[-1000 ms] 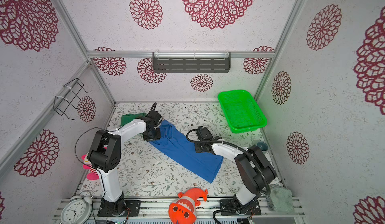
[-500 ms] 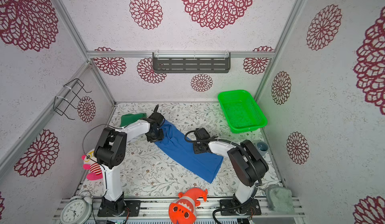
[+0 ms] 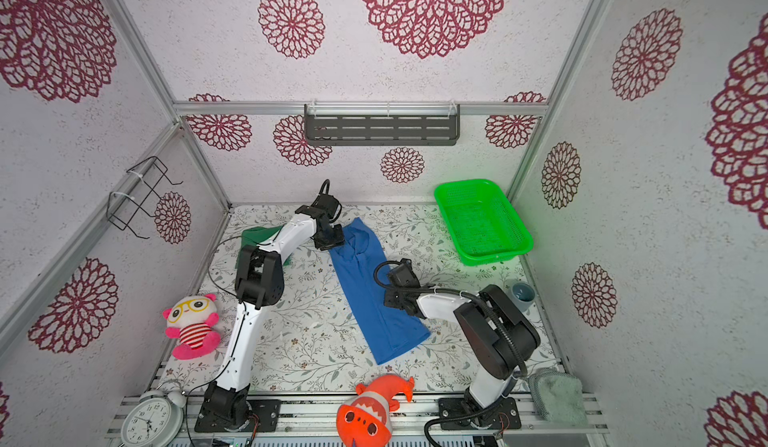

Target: Fold and stack the tank tops

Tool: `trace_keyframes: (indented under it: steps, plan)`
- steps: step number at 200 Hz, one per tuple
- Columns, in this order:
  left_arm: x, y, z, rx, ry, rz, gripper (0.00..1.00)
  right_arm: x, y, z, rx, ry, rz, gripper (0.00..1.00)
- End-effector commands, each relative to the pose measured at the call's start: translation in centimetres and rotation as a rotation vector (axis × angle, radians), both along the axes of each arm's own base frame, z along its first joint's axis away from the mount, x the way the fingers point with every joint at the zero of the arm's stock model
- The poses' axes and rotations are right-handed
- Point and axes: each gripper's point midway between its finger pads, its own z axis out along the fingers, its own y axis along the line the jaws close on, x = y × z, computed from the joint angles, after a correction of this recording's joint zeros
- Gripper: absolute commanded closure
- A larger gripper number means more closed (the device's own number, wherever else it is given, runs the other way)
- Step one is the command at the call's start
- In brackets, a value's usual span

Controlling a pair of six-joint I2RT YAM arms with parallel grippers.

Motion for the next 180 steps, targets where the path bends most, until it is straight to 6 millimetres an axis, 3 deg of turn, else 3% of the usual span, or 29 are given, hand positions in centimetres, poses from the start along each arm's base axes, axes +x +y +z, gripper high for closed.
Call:
trace_keyframes:
  steps: [1,25,54,86,120,151,177,180]
  plan:
    - [-2.3,-1.0,-6.0,-0.046,0.174,-0.091,0.54,-3.1,2.3,-0.8,0.111,0.083,-0.043,0.73]
    - [-2.2,-2.0,-6.6,-0.093,0.168,-0.124,0.52,-1.9,3.2,1.5,0.144,0.015,-0.049,0.66]
    - [-2.0,-1.2,-4.7,-0.062,0.124,-0.160,0.47,-0.2,2.6,3.9,0.076,-0.044,-0.036,0.59]
    - [-1.8,0.2,0.8,-0.029,0.022,-0.185,0.38,0.3,0.8,5.8,0.016,-0.067,-0.010,0.52]
    - [-2.4,1.0,7.1,-0.006,-0.076,-0.200,0.28,-0.1,-1.0,6.6,-0.040,-0.048,0.041,0.52]
    - [-6.0,1.9,9.8,0.018,-0.073,-0.191,0.28,-1.8,-2.7,6.0,-0.031,0.043,0.092,0.55]
    - [-11.2,2.8,10.4,-0.017,-0.059,-0.154,0.28,-4.6,-3.7,5.1,-0.047,0.138,0.163,0.54]
    - [-12.0,2.6,11.4,-0.044,-0.076,-0.152,0.28,-5.0,-3.7,4.9,-0.045,0.153,0.173,0.54]
